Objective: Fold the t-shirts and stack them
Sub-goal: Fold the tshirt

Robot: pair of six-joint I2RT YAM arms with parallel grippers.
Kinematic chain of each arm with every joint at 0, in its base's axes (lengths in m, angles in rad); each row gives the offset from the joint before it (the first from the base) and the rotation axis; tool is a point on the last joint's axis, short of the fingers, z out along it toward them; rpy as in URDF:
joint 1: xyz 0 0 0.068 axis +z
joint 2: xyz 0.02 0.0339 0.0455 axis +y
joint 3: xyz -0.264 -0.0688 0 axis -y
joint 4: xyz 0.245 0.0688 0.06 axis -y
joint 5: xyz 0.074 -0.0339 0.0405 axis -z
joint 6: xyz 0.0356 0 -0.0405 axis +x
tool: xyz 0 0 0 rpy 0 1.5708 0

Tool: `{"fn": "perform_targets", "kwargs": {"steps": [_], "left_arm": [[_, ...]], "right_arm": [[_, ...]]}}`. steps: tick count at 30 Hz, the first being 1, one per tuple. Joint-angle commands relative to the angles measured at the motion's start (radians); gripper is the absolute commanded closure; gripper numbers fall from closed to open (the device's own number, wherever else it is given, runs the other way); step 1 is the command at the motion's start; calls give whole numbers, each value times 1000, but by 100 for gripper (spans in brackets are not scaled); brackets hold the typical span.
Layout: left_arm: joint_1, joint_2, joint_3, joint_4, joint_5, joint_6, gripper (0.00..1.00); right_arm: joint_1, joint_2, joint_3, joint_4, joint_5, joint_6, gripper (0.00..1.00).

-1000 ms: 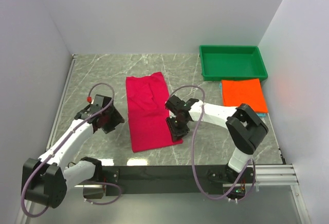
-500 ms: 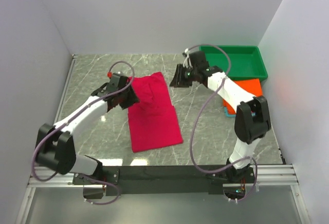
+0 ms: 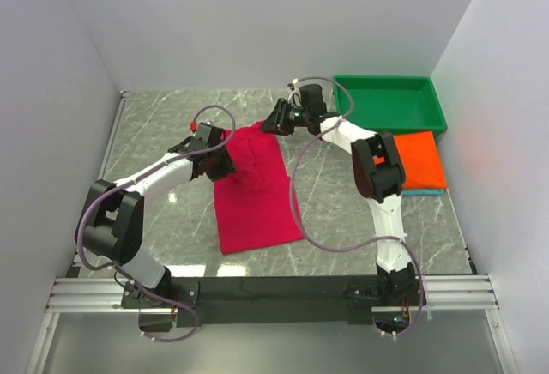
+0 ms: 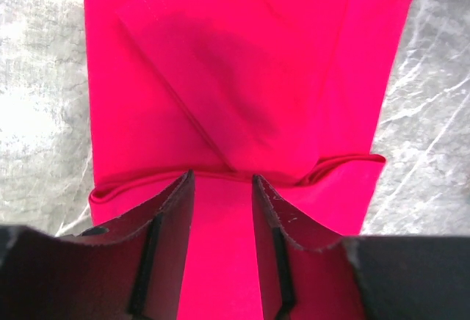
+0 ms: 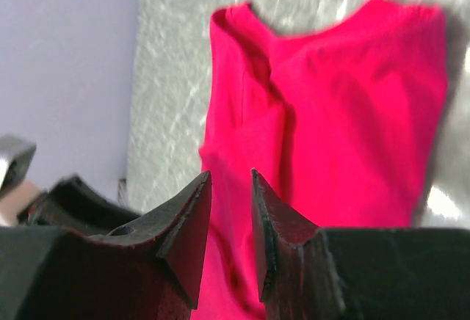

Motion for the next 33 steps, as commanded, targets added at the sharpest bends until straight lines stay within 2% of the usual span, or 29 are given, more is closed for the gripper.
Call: {"fn": "perform_targets", "kwargs": {"steps": [1,8,15,20,24,26,30,33], "left_arm": [[-1,15,-20,54,12,17,58],[-1,35,-57,70,15,-5,60],[-1,-12,-97,66,15,-23,61],[-1,-94,-132,48,15,-40,58],[-1,-199,-169,-7,15,-65,46],[-1,-276,-201,-32,11,-85,40],[-1,-390,-255,-110,0,-114,26],[-3,-445,-287,-183,12,-128,20]], "right_arm": [[10,73,100,208,-46,122,64],[10,260,249,167,72,194,64],[-20,232,100,185,238,311,64],[-37,248,149,150,205,302,64],[-43,203,172,105,158,235,64],[-48,123,138,72,169,199,63],[-48,-21,66,-28,212,72,55],[-40,-141,-6,-177,290,-25,51]]}}
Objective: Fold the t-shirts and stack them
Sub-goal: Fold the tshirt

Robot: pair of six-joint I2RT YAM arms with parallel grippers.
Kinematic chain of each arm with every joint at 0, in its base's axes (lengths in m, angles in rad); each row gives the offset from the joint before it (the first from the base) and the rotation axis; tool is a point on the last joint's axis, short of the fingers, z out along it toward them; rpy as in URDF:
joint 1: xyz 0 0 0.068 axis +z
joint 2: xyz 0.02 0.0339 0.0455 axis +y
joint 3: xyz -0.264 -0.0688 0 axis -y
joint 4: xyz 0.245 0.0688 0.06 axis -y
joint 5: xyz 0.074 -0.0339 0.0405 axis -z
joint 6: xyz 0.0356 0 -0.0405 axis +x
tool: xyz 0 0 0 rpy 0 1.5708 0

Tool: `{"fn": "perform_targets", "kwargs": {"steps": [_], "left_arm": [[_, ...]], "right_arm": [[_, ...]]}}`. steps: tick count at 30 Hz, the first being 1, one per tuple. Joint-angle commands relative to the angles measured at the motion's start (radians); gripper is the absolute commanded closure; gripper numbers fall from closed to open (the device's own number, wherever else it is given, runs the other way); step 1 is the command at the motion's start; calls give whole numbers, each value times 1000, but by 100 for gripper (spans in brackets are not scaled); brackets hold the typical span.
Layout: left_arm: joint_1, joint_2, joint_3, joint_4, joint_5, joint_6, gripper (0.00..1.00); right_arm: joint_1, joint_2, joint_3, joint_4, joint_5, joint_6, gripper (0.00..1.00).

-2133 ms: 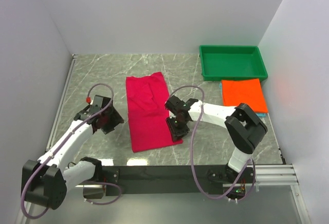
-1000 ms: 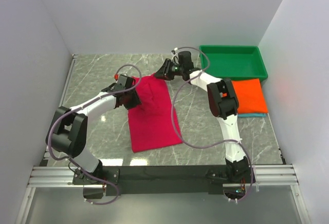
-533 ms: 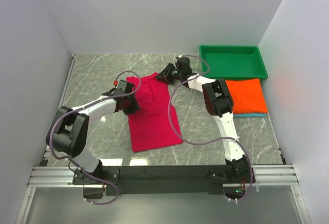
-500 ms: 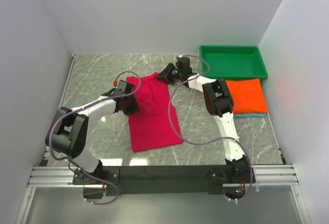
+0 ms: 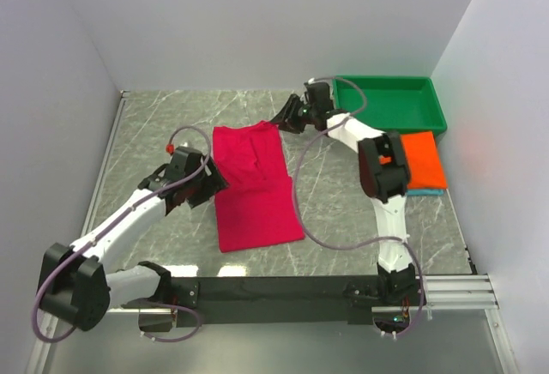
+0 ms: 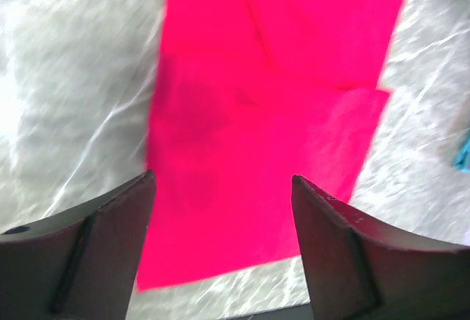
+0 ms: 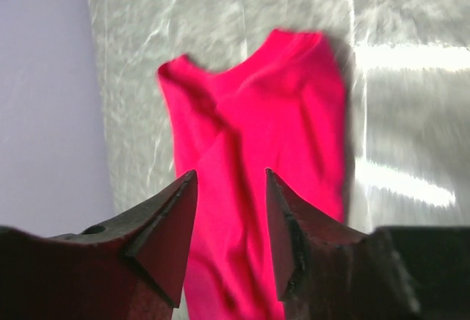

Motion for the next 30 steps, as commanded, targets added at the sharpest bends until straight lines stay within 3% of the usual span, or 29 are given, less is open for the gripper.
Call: {"fn": "perform_targets", "kwargs": {"steps": [1,9,15,20,24,30], "left_arm": [[-3,-61,-48,-112,9,-38,19],[-15,-118,-128,-193,87,-38,14],[-92,-80,-131,-246,76,-62,15],[-190,-40,-158,-229,61,-131,22],[-227,-12,-177,-209,67,-156,31],[-259,32,-178,-194,58,-171,35]], "right_arm": [[4,-242,-89,-198,110,-163,50],[105,-561,-476,-423,299,-249,44],[311,-708,-642,-608,481,-184,37],[360,-745,-794,-573,417,-109,39],[394,-752,-819,-576,374,-89,43],[408,-744,-832,-578,362,-71,44]]}}
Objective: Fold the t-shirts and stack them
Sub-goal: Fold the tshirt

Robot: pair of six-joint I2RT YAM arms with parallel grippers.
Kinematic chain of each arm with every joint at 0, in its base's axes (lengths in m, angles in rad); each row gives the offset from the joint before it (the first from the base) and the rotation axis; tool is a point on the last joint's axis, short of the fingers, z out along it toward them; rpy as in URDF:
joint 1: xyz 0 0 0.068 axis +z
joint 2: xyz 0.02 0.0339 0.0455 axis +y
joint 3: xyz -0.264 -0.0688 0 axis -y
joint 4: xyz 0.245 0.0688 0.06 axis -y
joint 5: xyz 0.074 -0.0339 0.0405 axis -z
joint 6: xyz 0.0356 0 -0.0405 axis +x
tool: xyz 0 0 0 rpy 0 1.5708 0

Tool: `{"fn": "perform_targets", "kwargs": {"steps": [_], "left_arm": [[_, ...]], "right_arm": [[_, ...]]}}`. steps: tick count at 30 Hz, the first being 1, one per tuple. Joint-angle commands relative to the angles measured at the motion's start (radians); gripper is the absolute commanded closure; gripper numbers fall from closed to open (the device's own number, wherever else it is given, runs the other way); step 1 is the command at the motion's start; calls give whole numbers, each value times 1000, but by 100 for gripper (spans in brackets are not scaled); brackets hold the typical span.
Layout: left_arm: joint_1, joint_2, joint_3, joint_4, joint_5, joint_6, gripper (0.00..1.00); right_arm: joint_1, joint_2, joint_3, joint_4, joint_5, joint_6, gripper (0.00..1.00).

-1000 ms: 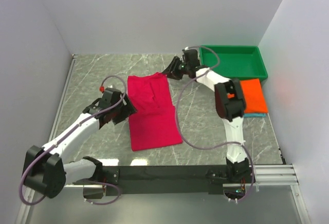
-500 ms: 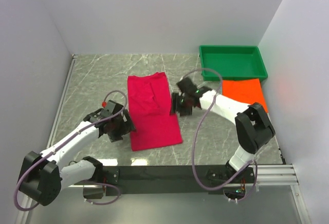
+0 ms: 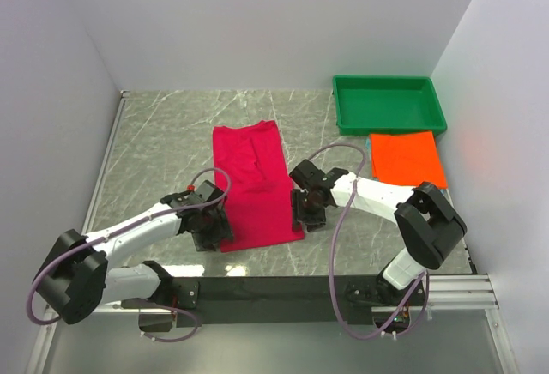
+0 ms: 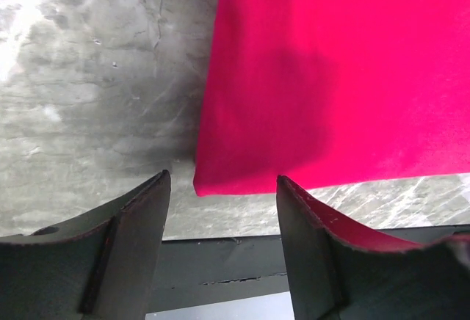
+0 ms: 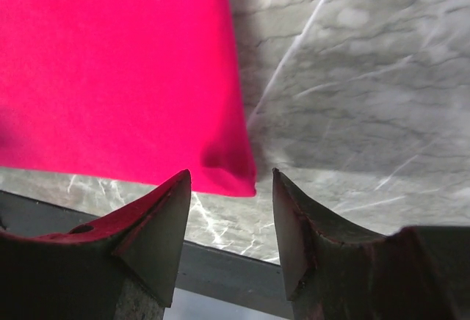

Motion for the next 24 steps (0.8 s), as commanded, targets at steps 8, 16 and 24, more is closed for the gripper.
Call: {"fn": "perform_targets", "kwargs": {"steps": [8,16,24], "left_arm": [[-35,80,-17,50,-14,-41,40],[-78,123,-45,78,-11,-74,49],[-109,190,-8,45,-40,-87,50]], "right_arm": [[30,-21,-16,-8,-4,45,46],[58,27,-10,-10,7,64,47],[92,94,46,-68,68,80,49]]}}
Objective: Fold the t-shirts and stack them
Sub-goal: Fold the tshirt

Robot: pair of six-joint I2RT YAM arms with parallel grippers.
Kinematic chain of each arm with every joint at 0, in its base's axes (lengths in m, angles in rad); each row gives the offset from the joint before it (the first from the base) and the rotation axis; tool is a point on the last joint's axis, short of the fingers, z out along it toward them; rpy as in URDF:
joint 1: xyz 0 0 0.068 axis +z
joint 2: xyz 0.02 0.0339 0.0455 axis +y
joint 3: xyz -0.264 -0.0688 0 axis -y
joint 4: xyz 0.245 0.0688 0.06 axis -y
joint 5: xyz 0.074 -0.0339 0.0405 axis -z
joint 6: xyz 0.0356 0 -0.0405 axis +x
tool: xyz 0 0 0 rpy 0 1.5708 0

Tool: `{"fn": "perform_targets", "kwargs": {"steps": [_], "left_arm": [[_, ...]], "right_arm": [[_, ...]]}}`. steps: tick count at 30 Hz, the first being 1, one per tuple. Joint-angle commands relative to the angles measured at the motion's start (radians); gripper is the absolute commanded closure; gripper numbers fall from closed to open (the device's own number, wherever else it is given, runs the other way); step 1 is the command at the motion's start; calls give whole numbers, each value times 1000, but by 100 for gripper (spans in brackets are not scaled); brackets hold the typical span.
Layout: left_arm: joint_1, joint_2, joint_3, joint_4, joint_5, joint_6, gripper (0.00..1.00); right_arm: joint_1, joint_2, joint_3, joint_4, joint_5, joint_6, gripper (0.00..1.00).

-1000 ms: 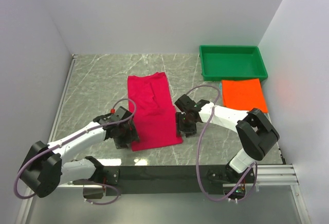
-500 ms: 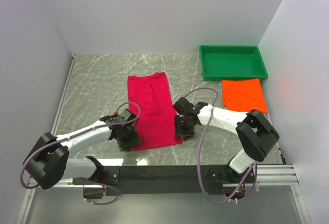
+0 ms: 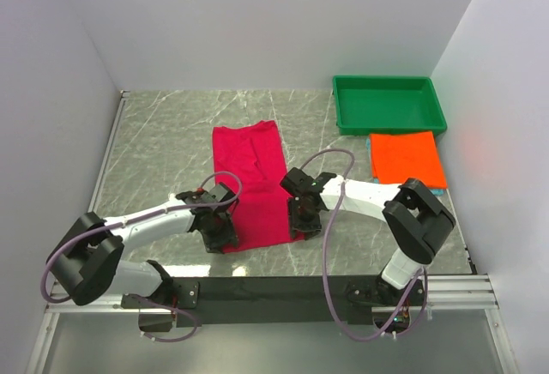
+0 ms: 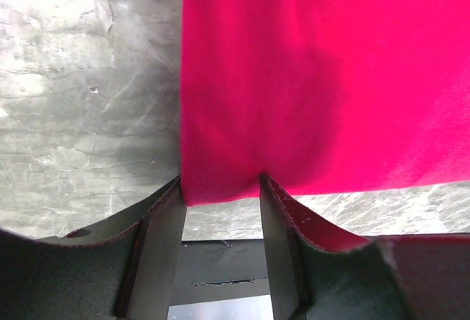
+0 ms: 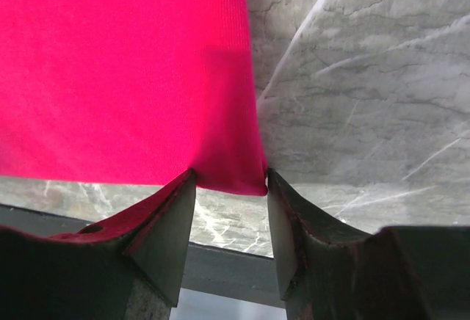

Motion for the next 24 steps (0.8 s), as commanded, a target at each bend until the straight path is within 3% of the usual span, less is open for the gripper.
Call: {"fn": "perform_targets", "kwargs": {"steps": [1,7,10,13,17,19,24], "left_arm": [[-24,67,-39,24,-35,-21,51],[-25,95,-39,21,-37,-21,55],[-25,105,-41,25,-37,-21,63],[-25,113,-41,28,-37,-20,74],[-25,89,-39,21,-37,-23,99],[-25,73,-28,-10,-37,-26,99],[-25,-13,70,-130,-115,-18,99]], "right_arm": [[23,41,40,-45,67,20,50],[35,83,64,-65,76,23,54],[40,98,72,-73,77,22,59],[41,109,76,-68,77,15,69],[43,75,67,-56,81,6,89],[40,61,76,-53,96,-6,100],[37,5,132,-106,149,-49,100]]}}
